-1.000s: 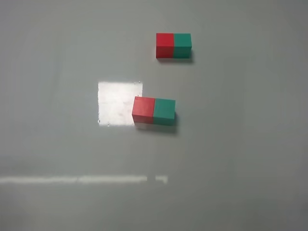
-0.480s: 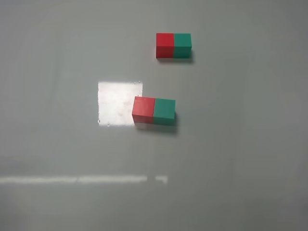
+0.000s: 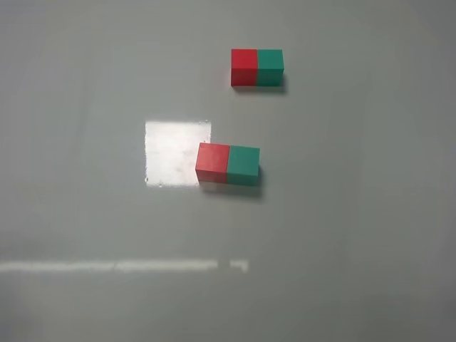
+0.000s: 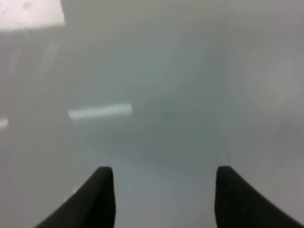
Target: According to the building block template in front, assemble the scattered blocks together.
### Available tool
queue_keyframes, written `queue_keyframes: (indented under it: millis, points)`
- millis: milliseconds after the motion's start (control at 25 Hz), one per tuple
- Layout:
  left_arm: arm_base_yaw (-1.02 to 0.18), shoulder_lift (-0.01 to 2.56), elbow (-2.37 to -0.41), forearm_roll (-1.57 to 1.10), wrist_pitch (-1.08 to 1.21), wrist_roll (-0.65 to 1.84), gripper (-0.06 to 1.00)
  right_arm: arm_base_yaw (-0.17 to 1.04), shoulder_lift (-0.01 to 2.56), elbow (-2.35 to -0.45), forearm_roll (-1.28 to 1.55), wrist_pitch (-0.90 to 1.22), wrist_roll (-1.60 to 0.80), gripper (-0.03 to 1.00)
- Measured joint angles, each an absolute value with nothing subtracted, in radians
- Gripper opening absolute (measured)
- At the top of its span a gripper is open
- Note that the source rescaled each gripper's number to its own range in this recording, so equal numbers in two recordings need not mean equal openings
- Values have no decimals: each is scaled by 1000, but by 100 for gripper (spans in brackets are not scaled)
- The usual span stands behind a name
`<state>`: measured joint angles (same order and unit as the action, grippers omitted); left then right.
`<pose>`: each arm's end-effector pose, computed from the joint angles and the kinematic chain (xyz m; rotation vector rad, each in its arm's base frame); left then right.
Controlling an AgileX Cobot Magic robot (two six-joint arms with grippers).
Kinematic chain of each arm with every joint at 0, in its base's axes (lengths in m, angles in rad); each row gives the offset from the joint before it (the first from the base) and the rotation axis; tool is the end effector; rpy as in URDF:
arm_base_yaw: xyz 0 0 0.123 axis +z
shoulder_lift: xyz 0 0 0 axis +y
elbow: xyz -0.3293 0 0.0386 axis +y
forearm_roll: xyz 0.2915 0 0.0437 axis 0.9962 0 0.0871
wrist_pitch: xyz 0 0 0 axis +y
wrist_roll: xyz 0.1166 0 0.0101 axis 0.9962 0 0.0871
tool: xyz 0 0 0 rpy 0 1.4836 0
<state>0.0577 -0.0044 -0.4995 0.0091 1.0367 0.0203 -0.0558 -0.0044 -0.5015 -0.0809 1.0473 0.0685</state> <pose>0.0102 0.0015 0.2886 -0.0380 2.0165 0.0604 0.0088 -0.0087 0.2885 0.1290 2.0194 -0.0885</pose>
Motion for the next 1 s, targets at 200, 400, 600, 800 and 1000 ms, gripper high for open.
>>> queue_keyframes:
  millis: [200,400,600,800,1000]
  points:
    - [58,-4,-500,9,1037,20,76,-56,-4,-501,-80,1047,68,11]
    - [58,-4,-498,9,1037,20,76,-56,-4,-501,-80,1047,68,10]
    - [58,-4,-498,9,1037,20,76,-56,-4,-501,-80,1047,68,10]
    - [58,-4,-498,9,1037,20,76,-56,-4,-501,-80,1047,68,10]
    - [58,-4,-498,9,1037,21,76,-56,-4,-501,-80,1047,68,10]
